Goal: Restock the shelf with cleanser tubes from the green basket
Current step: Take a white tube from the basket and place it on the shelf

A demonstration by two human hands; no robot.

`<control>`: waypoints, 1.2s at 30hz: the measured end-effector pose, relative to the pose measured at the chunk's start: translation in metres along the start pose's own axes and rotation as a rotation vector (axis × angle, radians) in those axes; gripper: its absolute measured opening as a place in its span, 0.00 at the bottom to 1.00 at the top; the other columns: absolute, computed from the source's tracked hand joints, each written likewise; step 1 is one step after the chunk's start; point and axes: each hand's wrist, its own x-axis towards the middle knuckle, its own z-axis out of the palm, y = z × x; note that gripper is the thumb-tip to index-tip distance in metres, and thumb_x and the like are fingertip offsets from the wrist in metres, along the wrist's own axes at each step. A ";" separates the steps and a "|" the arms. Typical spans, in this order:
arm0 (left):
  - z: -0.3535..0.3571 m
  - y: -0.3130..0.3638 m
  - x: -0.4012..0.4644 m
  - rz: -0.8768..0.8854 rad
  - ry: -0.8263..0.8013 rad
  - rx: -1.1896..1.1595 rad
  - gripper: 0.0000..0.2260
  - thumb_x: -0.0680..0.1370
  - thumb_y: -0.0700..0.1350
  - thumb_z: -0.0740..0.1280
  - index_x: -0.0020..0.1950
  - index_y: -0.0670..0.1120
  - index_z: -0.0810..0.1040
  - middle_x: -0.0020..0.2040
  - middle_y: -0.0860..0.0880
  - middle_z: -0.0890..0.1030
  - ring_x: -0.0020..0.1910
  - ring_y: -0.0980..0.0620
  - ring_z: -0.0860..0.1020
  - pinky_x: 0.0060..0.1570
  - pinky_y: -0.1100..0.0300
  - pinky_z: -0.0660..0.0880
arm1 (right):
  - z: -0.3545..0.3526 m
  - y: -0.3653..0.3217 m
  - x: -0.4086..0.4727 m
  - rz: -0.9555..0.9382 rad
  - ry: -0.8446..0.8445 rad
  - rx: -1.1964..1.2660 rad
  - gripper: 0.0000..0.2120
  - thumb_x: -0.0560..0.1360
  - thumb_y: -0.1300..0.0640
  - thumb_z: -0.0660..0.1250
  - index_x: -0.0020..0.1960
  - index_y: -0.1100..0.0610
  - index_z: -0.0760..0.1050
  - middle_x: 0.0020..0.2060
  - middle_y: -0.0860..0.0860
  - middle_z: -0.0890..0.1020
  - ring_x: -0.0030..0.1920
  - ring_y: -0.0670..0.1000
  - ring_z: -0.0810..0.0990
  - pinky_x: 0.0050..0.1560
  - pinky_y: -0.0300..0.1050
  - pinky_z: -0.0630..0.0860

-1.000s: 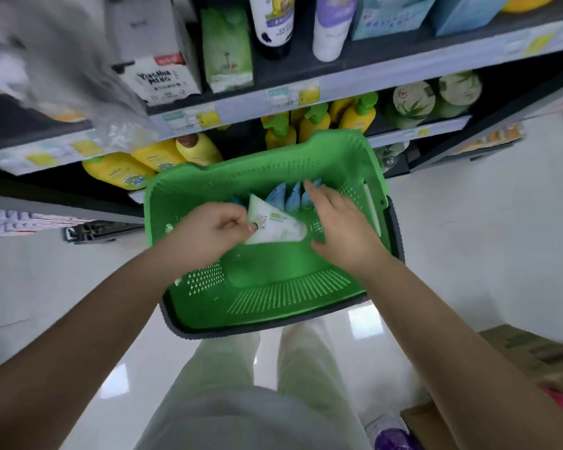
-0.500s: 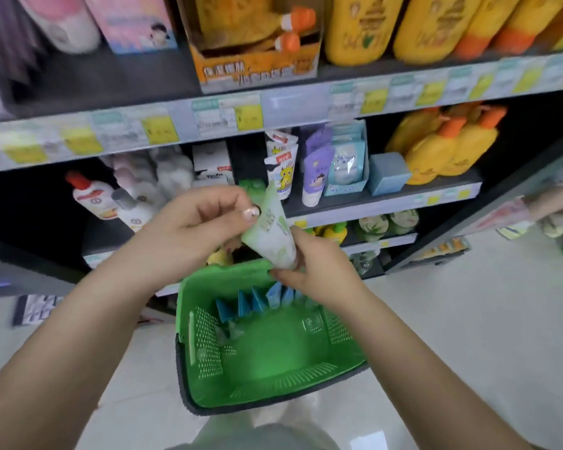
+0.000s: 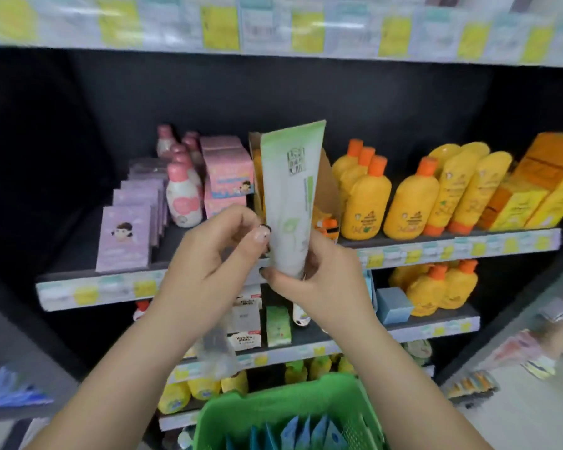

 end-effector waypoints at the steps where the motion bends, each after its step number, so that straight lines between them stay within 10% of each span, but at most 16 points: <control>1: -0.004 0.004 0.004 0.016 0.015 0.020 0.12 0.74 0.55 0.58 0.41 0.47 0.74 0.40 0.49 0.78 0.39 0.53 0.77 0.41 0.58 0.74 | 0.000 -0.008 0.005 -0.021 0.013 0.014 0.19 0.61 0.45 0.71 0.51 0.47 0.77 0.39 0.44 0.83 0.40 0.44 0.81 0.39 0.52 0.78; 4: -0.017 0.017 0.014 0.076 0.071 0.149 0.08 0.71 0.55 0.59 0.40 0.52 0.72 0.41 0.57 0.78 0.38 0.62 0.76 0.37 0.73 0.69 | -0.002 -0.032 0.016 -0.071 0.039 0.065 0.20 0.61 0.44 0.69 0.53 0.45 0.77 0.41 0.43 0.84 0.42 0.44 0.82 0.41 0.53 0.79; 16: -0.085 0.089 0.064 0.132 0.438 0.480 0.14 0.68 0.57 0.67 0.45 0.56 0.66 0.38 0.60 0.77 0.38 0.63 0.76 0.36 0.63 0.74 | -0.010 -0.160 0.086 -0.299 0.123 -0.196 0.12 0.70 0.46 0.67 0.50 0.50 0.75 0.41 0.48 0.82 0.44 0.51 0.80 0.43 0.49 0.78; 22: -0.134 0.121 0.109 0.146 0.572 0.630 0.19 0.71 0.56 0.68 0.53 0.46 0.69 0.47 0.48 0.80 0.45 0.47 0.77 0.37 0.57 0.68 | -0.003 -0.230 0.123 -0.415 0.253 -0.395 0.11 0.73 0.45 0.62 0.45 0.53 0.71 0.34 0.48 0.72 0.38 0.55 0.72 0.37 0.44 0.69; 36: -0.178 0.092 0.216 -0.028 0.296 0.579 0.18 0.71 0.54 0.69 0.55 0.45 0.71 0.48 0.49 0.75 0.48 0.48 0.74 0.43 0.58 0.69 | 0.034 -0.235 0.185 -0.317 0.260 -0.412 0.22 0.74 0.46 0.65 0.59 0.59 0.63 0.51 0.56 0.80 0.51 0.60 0.78 0.38 0.46 0.67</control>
